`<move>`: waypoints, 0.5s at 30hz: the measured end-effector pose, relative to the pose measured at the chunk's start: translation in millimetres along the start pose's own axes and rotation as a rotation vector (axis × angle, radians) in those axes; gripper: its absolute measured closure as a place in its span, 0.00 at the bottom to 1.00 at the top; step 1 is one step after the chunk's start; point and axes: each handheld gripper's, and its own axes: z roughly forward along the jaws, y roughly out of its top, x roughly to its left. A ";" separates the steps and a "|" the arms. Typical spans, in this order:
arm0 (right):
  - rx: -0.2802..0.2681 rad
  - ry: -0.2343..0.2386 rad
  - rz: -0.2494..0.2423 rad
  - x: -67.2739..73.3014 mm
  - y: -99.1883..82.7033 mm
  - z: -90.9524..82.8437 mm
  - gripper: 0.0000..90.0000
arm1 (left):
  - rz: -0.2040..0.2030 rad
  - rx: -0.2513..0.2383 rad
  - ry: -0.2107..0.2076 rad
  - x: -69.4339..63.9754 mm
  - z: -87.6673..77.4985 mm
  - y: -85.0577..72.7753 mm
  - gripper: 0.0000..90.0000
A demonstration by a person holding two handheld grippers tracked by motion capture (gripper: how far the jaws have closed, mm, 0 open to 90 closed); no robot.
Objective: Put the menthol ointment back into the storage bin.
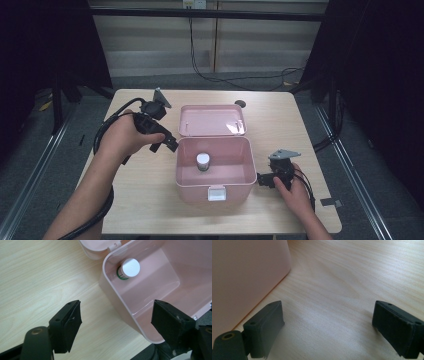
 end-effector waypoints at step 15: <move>-0.002 0.000 0.000 0.0 -0.1 0.1 0.11 | -0.026 0.000 0.008 22.9 11.7 -22.5 0.26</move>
